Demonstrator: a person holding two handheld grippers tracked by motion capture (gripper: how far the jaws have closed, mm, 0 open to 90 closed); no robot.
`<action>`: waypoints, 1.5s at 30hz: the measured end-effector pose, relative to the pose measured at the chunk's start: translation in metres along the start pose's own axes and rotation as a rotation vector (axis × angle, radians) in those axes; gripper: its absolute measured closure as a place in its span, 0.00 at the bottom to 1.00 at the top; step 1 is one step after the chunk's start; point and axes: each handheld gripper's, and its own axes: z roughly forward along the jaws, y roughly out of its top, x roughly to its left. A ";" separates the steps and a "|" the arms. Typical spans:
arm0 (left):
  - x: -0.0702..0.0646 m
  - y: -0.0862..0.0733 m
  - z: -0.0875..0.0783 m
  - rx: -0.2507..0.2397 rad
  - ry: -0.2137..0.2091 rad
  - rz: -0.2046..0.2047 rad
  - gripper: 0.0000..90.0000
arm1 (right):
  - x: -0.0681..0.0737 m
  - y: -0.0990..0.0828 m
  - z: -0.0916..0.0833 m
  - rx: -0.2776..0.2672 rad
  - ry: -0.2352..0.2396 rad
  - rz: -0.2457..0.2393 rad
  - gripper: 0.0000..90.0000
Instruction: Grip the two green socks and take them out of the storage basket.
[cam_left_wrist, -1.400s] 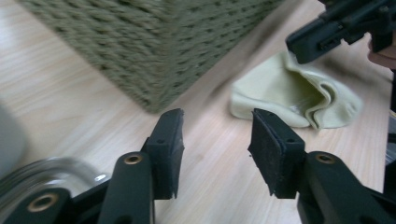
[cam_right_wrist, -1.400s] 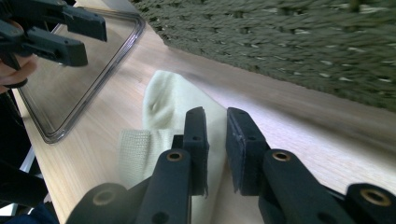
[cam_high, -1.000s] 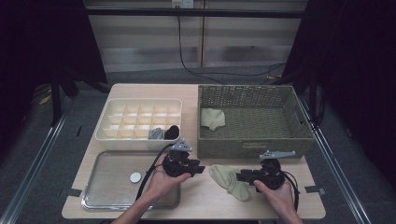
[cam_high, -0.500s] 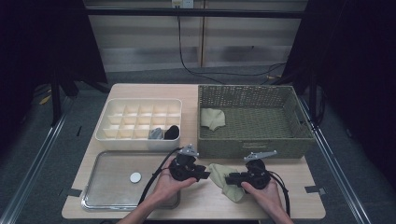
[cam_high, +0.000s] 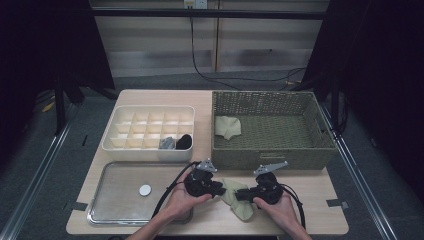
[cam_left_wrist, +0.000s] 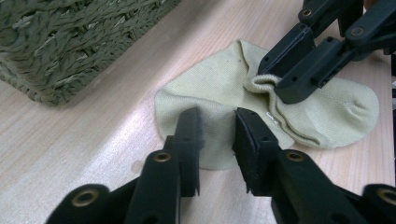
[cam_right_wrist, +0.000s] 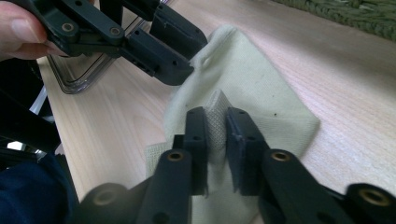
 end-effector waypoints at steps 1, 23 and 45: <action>0.001 0.000 0.000 0.008 -0.001 0.007 0.82 | 0.000 0.000 0.000 0.001 0.001 0.000 0.91; -0.013 -0.019 -0.024 0.094 -0.005 0.006 0.80 | -0.004 -0.014 -0.049 -0.112 -0.009 0.024 0.92; -0.009 -0.025 -0.028 0.061 0.004 -0.033 0.86 | 0.013 -0.017 -0.038 -0.050 -0.008 0.000 0.86</action>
